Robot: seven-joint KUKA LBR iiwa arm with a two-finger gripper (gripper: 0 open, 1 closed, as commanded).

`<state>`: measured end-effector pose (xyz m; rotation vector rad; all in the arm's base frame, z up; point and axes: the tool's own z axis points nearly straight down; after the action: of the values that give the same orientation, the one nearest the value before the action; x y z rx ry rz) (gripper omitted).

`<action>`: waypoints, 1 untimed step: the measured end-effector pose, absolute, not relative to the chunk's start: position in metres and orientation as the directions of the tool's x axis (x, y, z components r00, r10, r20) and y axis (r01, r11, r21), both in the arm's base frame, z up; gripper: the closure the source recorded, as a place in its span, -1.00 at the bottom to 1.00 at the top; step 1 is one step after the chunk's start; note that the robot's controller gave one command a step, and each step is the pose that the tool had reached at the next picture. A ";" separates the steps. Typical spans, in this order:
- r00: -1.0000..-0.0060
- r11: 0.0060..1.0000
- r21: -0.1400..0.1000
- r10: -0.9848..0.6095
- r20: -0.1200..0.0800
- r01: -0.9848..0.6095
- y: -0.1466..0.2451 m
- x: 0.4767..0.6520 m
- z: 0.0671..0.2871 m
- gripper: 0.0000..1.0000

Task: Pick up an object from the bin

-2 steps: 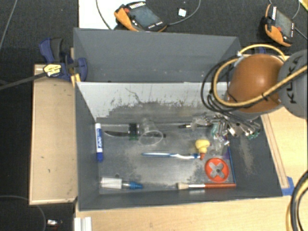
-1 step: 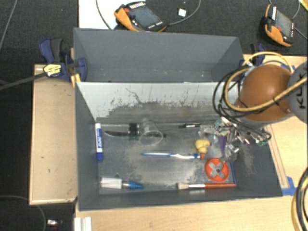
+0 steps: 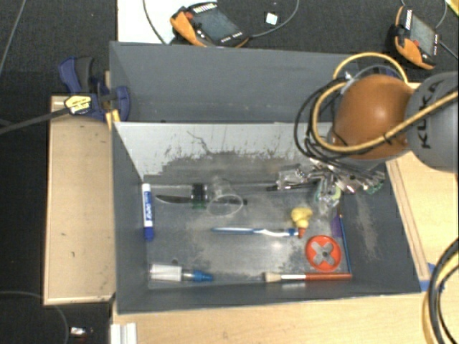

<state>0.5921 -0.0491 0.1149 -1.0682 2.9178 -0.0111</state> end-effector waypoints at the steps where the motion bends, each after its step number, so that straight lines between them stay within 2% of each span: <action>1: -0.757 0.758 -0.015 -0.653 -0.023 -0.653 -0.094 0.585 0.084 1.00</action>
Offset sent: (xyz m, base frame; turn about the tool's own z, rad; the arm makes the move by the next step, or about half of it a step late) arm 0.0000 0.0000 0.0000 0.0000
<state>0.5854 -0.0937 0.0837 -1.0847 2.9201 -0.0088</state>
